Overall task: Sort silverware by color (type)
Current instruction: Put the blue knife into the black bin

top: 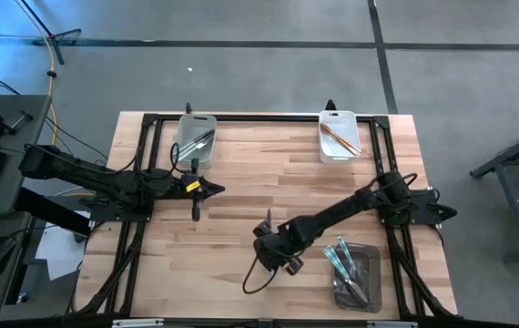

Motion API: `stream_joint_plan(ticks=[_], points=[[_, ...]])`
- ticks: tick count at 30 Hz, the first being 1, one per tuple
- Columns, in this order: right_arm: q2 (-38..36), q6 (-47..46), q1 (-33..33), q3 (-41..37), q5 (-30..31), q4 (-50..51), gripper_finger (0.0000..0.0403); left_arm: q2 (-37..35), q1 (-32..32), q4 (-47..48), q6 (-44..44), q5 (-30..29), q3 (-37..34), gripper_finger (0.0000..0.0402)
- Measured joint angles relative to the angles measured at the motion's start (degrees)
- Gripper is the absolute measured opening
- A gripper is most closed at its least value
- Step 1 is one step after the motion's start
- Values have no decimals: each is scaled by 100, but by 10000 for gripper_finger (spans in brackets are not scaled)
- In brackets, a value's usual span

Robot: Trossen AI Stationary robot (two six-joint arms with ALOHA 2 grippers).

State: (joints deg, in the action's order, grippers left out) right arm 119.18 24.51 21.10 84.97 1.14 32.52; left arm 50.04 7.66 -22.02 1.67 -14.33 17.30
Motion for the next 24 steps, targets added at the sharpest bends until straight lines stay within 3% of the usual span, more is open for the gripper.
stream_joint_plan(ticks=[9, 19, 24], points=[[255, 38, -259, 8, -440, -17, 167, 0, 0, 108, -2, 0, 0, 5], [262, -1304, -725, 16, -874, 415, 87, 0, 0, 120, 0, 0, 0, 5], [262, -1641, -882, 22, -913, 566, 67, 0, 0, 120, -2, 0, 0, 5]])
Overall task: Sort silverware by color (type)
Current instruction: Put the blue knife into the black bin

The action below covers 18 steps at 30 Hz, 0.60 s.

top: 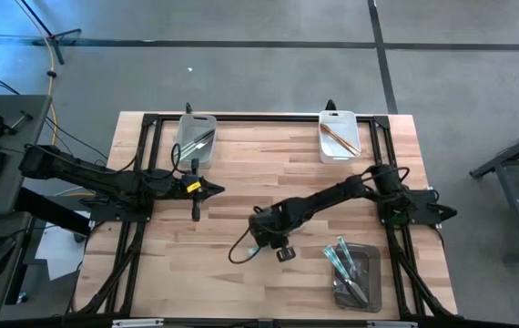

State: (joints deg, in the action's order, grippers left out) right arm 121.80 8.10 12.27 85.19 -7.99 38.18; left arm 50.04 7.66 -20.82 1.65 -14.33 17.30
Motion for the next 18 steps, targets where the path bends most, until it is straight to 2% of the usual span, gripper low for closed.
stream_joint_plan(ticks=[11, 18], points=[[-9, -1439, -443, -2, -186, 478, 32, 0, 0, 0, 4, 0, 0, 5], [-93, -1714, -704, -31, -959, 707, 15, 0, 0, 3, 52, -189, 0, 5]])
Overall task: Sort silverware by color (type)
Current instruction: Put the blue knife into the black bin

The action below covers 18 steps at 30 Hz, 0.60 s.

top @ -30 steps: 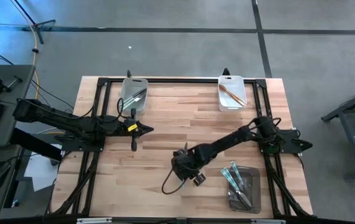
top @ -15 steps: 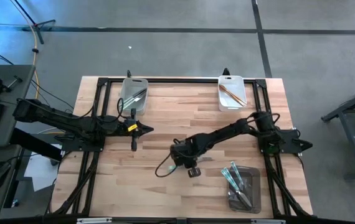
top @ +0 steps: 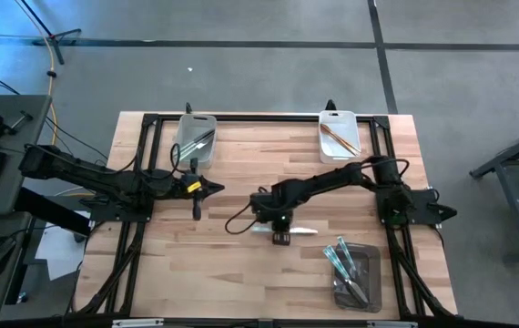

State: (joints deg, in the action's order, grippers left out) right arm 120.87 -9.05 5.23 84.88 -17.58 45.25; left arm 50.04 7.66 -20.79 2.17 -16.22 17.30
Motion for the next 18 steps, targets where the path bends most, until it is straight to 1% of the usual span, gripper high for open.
stream_joint_plan(ticks=[4, 9, 13, 18], points=[[-314, -212, -57, -19, 238, 191, 9, 0, -2, 70, -2, -260, 0, 5], [-919, -693, -44, -8, 670, 376, 4, 0, -2, 181, -2, -270, 0, 5], [-1542, -1317, 108, 0, 981, 522, 4, 0, -2, 182, -2, -271, 0, 5], [-2265, -2396, 682, 2, 1893, 966, 3, 0, -2, 202, -2, -270, 0, 5]])
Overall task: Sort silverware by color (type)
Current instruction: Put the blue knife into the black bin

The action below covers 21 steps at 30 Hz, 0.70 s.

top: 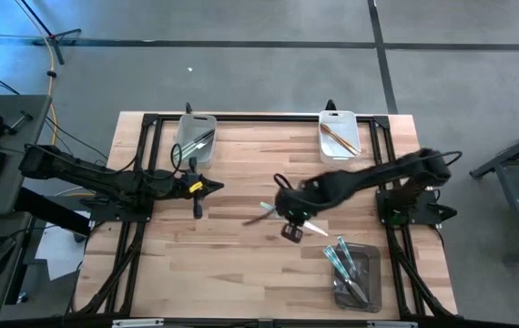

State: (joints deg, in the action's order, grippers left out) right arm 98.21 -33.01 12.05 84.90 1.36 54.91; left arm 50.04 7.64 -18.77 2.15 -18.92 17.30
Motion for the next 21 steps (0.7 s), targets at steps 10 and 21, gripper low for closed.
stream_joint_plan(ticks=[10, 21], points=[[-586, -2996, 1855, 7, 1681, 1086, 3, 0, 0, 106, -39, 2, 0, 5], [-572, -6692, 3372, -554, 2565, 1914, 3, 0, 2, 103, -195, 9, 0, 5]])
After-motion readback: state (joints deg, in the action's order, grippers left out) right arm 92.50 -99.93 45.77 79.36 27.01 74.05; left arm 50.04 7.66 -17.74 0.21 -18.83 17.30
